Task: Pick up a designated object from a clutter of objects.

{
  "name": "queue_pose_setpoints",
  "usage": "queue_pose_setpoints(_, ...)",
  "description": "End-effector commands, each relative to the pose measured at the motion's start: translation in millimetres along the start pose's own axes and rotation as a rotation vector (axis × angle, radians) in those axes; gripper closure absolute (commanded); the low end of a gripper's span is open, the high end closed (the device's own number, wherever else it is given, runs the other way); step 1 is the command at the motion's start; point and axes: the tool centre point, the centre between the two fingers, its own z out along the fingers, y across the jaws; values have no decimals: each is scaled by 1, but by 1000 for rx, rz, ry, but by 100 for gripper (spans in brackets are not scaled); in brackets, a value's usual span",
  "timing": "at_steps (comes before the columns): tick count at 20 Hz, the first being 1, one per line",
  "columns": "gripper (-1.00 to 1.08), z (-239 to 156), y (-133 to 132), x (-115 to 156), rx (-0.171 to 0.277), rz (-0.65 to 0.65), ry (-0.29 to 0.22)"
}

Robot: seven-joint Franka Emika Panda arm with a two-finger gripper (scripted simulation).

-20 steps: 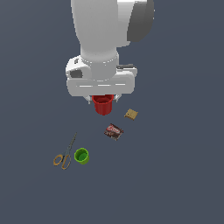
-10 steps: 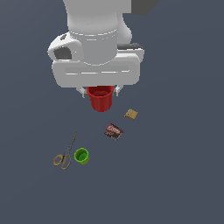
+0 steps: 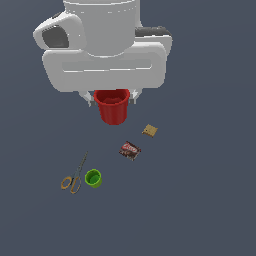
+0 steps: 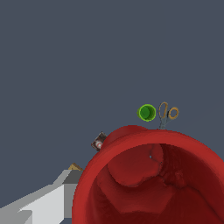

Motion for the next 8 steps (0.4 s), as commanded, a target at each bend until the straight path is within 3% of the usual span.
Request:
queue_pose_setpoints(1, 108, -6, 0, 3, 0, 0, 2)
queue_pose_setpoints(8, 108, -12, 1, 7, 0, 0, 2)
